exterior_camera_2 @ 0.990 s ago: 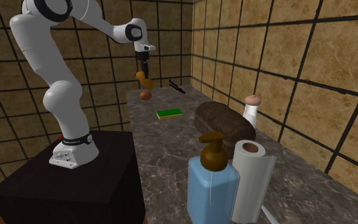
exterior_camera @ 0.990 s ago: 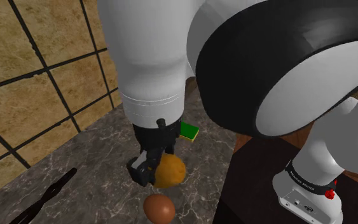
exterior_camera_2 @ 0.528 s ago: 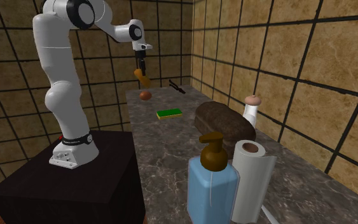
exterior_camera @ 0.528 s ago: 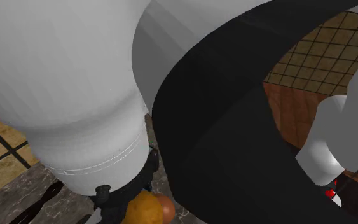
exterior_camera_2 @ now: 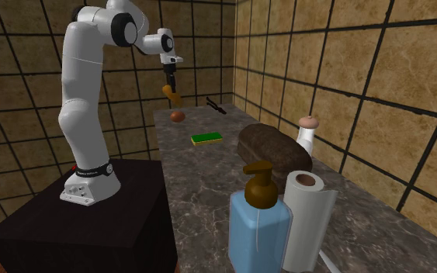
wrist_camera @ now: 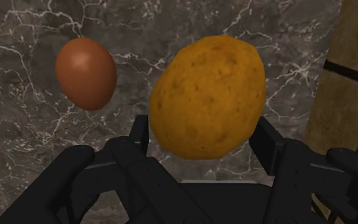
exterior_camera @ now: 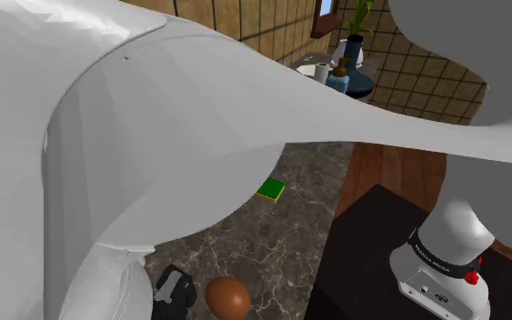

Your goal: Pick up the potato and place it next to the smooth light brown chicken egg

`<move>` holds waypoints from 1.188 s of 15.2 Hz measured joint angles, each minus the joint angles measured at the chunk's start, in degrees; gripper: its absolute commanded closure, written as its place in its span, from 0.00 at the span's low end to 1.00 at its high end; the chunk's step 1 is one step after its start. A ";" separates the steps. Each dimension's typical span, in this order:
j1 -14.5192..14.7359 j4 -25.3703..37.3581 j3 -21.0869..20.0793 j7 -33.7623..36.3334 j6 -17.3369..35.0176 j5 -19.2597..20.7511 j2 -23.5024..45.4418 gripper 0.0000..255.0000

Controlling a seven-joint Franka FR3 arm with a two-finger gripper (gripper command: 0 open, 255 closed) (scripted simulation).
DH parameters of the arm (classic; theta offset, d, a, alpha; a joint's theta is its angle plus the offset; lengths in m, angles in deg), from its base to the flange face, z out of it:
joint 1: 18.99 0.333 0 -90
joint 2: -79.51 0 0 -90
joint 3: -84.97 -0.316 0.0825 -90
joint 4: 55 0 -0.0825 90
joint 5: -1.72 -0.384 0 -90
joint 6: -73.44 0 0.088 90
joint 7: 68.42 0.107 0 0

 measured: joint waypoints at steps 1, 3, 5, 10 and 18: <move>-0.01 -0.62 0.09 0.15 0.72 0.19 0.17 1.00; 0.24 -1.22 0.30 0.62 1.75 0.76 0.83 1.00; 0.27 -2.40 0.51 0.98 3.22 1.24 1.29 1.00; 0.65 -4.50 1.16 2.03 6.34 2.68 2.80 1.00; 1.79 -6.77 2.30 4.11 10.97 5.41 5.49 1.00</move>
